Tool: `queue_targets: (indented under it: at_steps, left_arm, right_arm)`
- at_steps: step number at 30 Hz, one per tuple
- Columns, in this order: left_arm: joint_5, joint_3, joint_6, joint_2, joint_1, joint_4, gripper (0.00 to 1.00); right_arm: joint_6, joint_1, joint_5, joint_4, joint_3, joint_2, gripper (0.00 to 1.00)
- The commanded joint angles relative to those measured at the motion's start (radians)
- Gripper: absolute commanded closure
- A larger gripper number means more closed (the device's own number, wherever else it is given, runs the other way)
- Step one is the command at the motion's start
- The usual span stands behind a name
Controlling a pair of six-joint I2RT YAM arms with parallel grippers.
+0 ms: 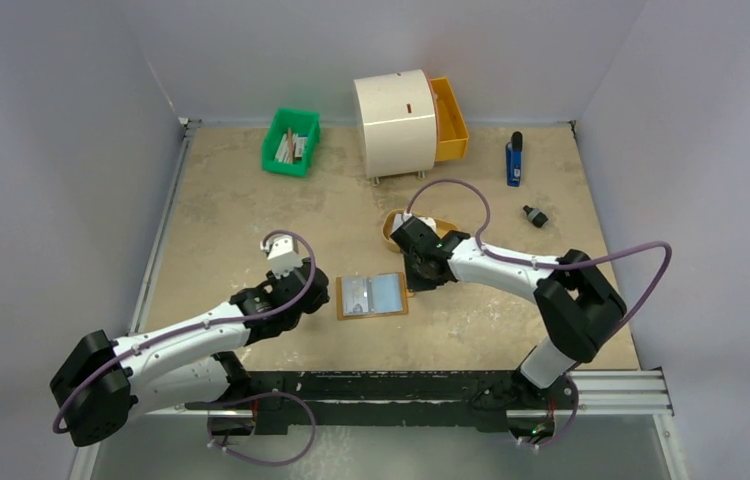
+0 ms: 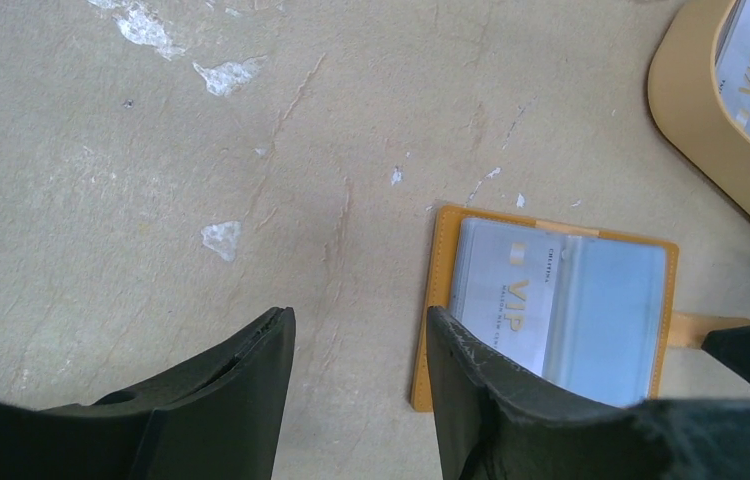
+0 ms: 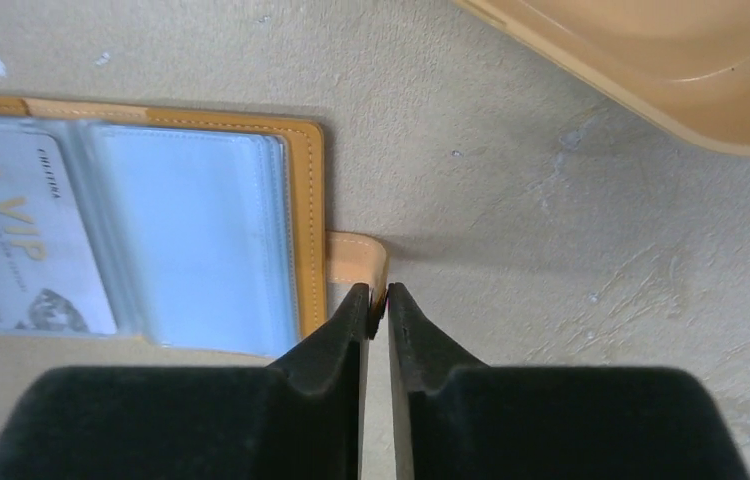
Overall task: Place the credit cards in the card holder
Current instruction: Close the card holder at the center of the board.
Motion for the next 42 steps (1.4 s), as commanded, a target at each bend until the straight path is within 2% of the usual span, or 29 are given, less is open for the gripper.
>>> queue_targets:
  at_steps: [1,3,10,14,18,25,34,42]
  left_arm:
    - [-0.029,-0.016,-0.012,0.011,0.001,0.021,0.50]
    - [-0.023,-0.022,-0.011,0.023,0.001,0.040,0.50]
    - [0.049,-0.042,0.008,0.120,0.005,0.176,0.55]
    - [0.100,-0.023,0.022,0.222,0.007,0.247,0.62]
    - [0.134,-0.011,0.030,0.292,0.008,0.300,0.69]
    - [0.175,0.007,0.040,0.372,0.008,0.348,0.80]
    - [0.173,-0.012,0.040,0.365,0.010,0.365,0.89]
    - [0.157,-0.015,0.037,0.352,0.011,0.352,0.93]
  right_arm:
    - [-0.017,-0.003,0.020,0.009,0.004,-0.089,0.94]
    - [-0.022,-0.003,0.016,-0.005,0.006,-0.121,1.00]
    - [-0.050,-0.003,-0.068,0.024,-0.030,-0.278,1.00]
    - [-0.086,-0.003,-0.159,0.140,-0.068,-0.357,1.00]
    - [-0.089,-0.003,-0.307,0.255,-0.092,-0.370,1.00]
    - [-0.032,-0.003,-0.396,0.406,-0.109,-0.272,1.00]
    - [0.018,0.001,-0.501,0.559,-0.097,-0.111,1.00]
    - [0.036,0.027,-0.534,0.648,-0.105,-0.011,1.00]
